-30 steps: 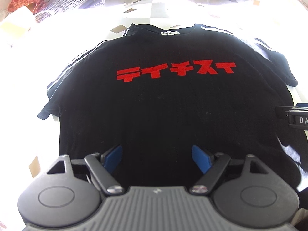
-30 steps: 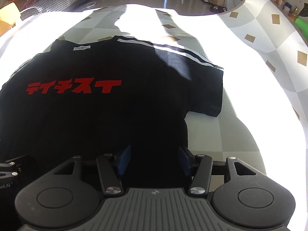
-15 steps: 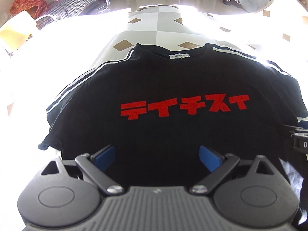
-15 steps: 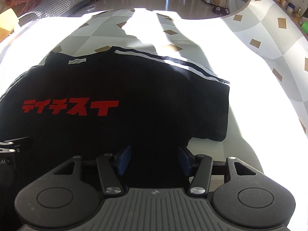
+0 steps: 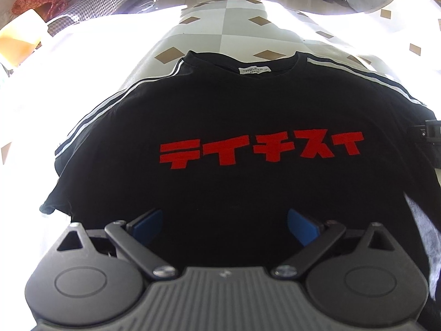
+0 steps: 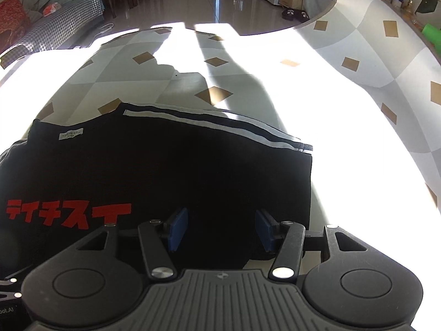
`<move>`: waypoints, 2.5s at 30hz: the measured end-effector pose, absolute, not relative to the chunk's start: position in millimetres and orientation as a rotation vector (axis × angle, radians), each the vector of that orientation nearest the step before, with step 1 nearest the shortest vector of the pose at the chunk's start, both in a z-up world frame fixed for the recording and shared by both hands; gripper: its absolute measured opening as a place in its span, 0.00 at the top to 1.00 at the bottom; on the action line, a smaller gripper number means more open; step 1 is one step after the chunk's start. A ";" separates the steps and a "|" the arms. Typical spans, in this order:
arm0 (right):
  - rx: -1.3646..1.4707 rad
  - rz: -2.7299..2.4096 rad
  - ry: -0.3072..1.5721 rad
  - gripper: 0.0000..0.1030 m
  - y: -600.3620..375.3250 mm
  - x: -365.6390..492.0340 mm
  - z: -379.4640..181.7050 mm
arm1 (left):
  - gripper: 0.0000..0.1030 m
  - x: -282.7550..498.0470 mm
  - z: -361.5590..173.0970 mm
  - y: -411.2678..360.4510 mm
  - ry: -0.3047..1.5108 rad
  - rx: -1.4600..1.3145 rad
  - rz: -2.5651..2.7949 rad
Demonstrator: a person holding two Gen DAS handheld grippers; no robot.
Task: Fold clothes
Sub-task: 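Move the right gripper down to the shirt's side edge below the sleeve, then close the right gripper on the shirt's side edge and lift it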
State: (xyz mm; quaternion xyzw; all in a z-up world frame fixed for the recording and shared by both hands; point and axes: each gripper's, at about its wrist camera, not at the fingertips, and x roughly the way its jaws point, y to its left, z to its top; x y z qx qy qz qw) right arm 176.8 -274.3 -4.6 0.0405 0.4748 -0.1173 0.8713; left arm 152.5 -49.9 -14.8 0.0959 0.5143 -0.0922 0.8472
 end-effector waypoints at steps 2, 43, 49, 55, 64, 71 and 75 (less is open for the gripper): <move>0.114 -0.279 0.985 0.50 -285.2 182.4 -5.2 | 0.04 152.9 -15.8 -51.4 1.080 0.211 -0.200; -0.172 0.020 0.817 0.98 -203.2 198.9 -15.7 | 0.00 165.8 -23.7 -37.1 1.115 0.144 -0.142; -0.247 0.161 0.812 0.78 -181.1 190.8 -21.8 | 0.00 164.9 -22.6 -32.6 1.107 0.131 -0.137; -0.237 0.086 0.757 0.74 -191.8 191.5 -1.4 | 0.00 166.2 -22.7 -33.4 1.100 0.131 -0.144; -0.215 -0.045 0.649 0.65 -221.8 183.9 27.6 | 0.00 158.6 -18.2 -37.2 1.076 0.147 -0.146; -0.167 -0.105 0.657 0.61 -248.9 187.1 32.6 | 0.00 156.5 -18.7 -40.4 1.070 0.167 -0.144; -0.138 -0.097 0.705 0.59 -261.7 190.3 27.9 | 0.00 156.9 -18.3 -40.9 1.073 0.163 -0.147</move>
